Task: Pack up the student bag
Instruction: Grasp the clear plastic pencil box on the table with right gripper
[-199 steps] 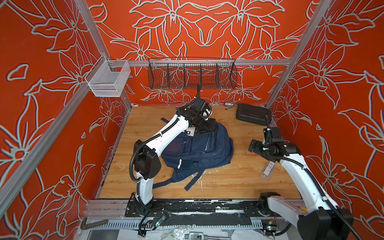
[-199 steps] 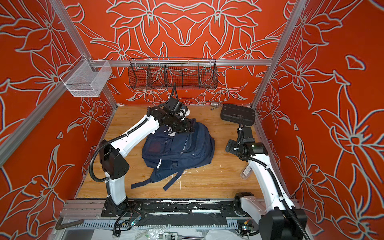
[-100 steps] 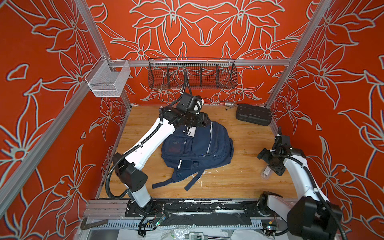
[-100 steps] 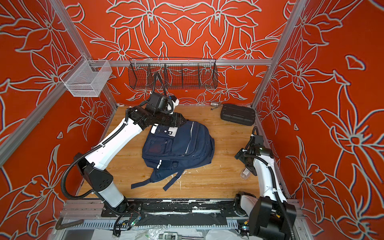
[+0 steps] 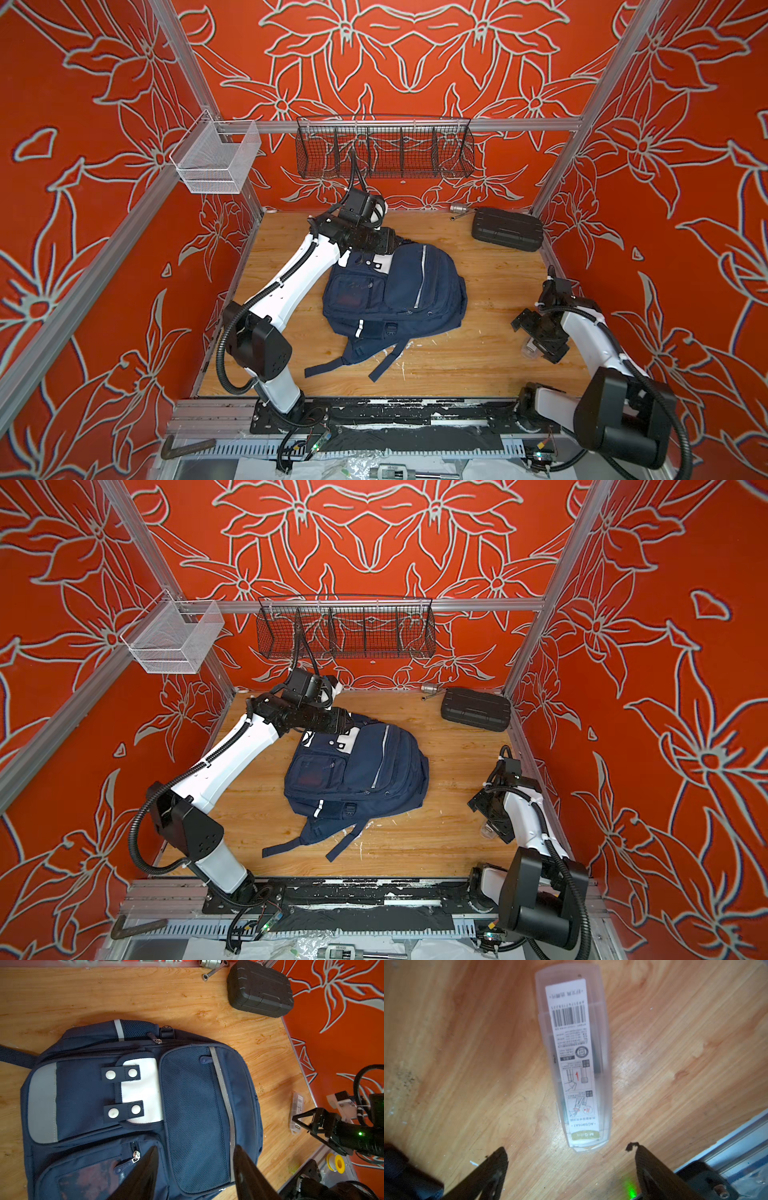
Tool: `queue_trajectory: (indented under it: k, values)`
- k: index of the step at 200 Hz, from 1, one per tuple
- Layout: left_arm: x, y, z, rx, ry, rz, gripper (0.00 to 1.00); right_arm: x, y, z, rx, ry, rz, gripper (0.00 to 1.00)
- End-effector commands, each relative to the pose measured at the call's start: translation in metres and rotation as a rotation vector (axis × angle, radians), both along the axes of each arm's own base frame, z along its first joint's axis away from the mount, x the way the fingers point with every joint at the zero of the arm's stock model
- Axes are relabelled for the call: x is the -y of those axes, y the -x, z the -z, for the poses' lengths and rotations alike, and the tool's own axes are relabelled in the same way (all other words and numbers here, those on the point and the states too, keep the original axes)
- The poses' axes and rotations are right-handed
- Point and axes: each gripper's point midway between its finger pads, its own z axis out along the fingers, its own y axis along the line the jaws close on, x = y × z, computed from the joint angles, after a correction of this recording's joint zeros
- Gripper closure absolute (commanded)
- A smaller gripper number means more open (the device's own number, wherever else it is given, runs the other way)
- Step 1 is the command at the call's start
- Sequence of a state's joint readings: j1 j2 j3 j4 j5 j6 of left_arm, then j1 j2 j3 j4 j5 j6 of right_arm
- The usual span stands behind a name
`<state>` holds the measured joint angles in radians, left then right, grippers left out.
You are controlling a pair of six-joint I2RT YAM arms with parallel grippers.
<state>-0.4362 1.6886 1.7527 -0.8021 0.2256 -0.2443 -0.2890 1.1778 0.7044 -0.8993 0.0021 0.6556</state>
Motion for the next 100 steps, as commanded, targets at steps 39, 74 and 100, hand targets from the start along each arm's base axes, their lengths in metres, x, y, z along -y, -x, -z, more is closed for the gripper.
queue_trajectory:
  k: [39,74,100]
  values:
    - [-0.007,-0.008,-0.011,0.051,-0.017,0.054,0.42,0.007,-0.008,0.011,0.036,0.031,0.019,0.2]
    - [-0.002,-0.004,-0.008,0.007,0.02,0.056,0.42,0.004,-0.003,0.027,-0.016,0.006,0.003,0.21]
    - [0.002,0.0,-0.005,-0.04,0.057,0.052,0.42,0.004,-0.009,0.033,-0.033,-0.006,-0.041,0.3]
